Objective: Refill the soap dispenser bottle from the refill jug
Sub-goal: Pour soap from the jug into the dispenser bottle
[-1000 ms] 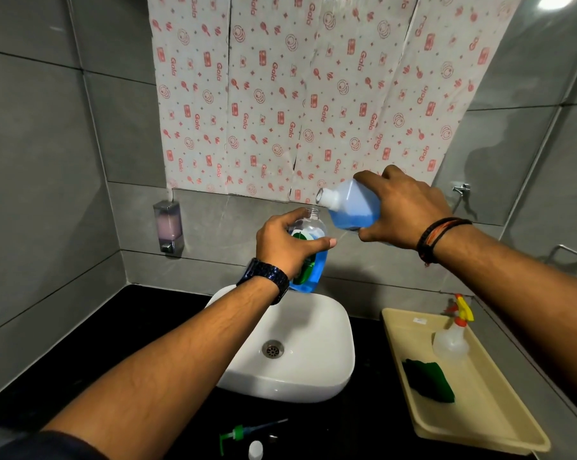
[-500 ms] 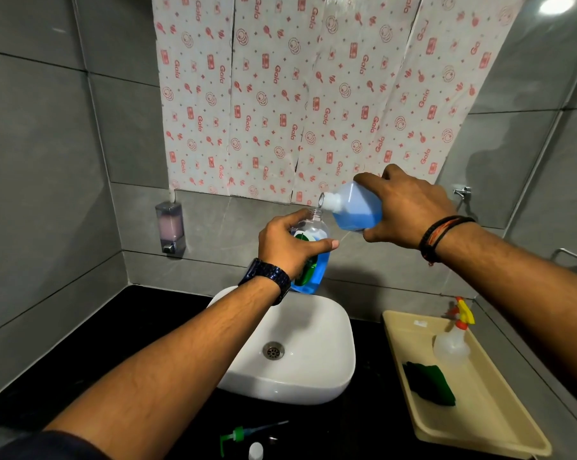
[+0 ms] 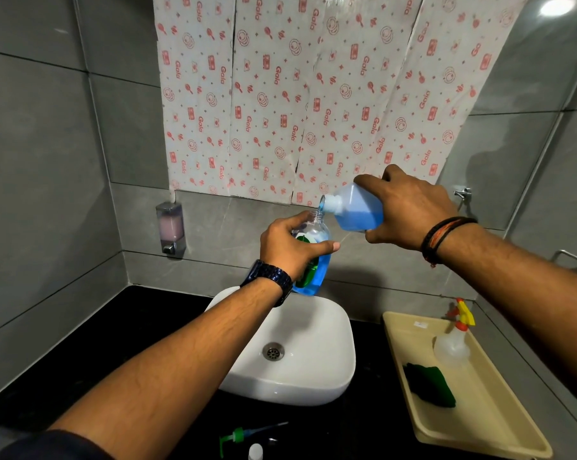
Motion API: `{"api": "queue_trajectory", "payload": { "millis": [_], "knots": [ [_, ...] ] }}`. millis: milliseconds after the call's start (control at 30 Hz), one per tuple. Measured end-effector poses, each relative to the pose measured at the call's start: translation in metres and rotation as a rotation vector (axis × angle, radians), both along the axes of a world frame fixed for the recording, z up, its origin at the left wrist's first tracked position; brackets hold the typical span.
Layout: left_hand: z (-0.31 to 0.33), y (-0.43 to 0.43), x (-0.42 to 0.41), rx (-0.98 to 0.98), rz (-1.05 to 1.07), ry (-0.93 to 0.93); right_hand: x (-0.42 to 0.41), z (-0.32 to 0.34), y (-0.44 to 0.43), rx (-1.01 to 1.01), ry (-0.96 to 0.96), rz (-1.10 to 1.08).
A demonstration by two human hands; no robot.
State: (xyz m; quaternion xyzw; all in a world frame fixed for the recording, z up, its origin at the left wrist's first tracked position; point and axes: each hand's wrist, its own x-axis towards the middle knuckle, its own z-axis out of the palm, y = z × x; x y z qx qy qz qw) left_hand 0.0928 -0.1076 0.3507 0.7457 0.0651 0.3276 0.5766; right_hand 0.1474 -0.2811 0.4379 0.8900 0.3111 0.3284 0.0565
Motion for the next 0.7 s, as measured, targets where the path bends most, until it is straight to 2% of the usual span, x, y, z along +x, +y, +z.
{"api": "queue_trajectory", "payload": {
  "millis": [700],
  "knots": [
    [0.0001, -0.0008, 0.0006, -0.006, -0.005, -0.002, -0.0010, 0.0012, -0.0008, -0.001, -0.024, 0.009]
  ]
}}
